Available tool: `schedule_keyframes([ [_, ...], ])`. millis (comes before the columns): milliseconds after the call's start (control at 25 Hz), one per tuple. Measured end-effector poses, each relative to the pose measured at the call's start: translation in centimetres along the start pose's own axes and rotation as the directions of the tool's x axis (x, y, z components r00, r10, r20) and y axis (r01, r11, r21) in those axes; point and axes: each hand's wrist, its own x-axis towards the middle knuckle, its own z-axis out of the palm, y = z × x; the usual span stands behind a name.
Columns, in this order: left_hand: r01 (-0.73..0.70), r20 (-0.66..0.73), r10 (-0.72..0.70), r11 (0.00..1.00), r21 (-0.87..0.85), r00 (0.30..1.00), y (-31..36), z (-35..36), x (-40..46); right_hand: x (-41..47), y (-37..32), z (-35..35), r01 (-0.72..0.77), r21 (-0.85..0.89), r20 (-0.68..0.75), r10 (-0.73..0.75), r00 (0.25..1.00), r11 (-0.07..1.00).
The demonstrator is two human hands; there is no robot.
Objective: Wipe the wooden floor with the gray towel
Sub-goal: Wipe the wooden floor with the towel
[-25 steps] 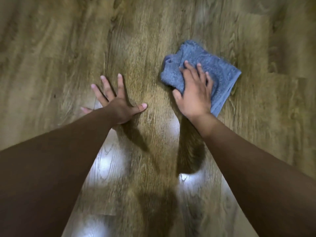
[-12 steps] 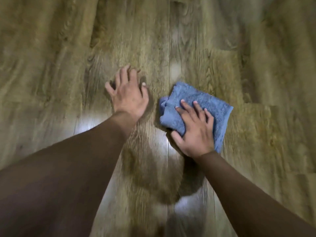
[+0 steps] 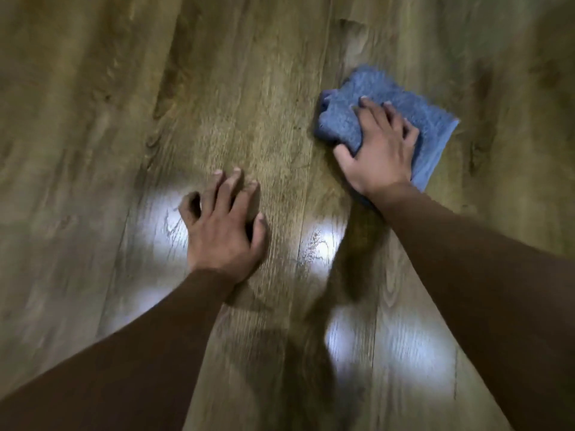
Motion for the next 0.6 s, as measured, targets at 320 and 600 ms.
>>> schedule_keyframes([
  [320, -0.007, -0.008, 0.007, 1.0, 0.03, 1.0, 0.1, -0.1, 0.3, 1.2, 0.1, -0.2, 0.002, 0.084, 0.023, -0.004, 1.0, 0.996],
  [600, -0.009, -0.007, 0.009, 0.999, 0.043, 1.0, 0.3, 0.5, 0.2, -10.0, -2.7, -0.9, -0.043, 0.102, 0.101, 0.033, 0.994, 0.994],
])
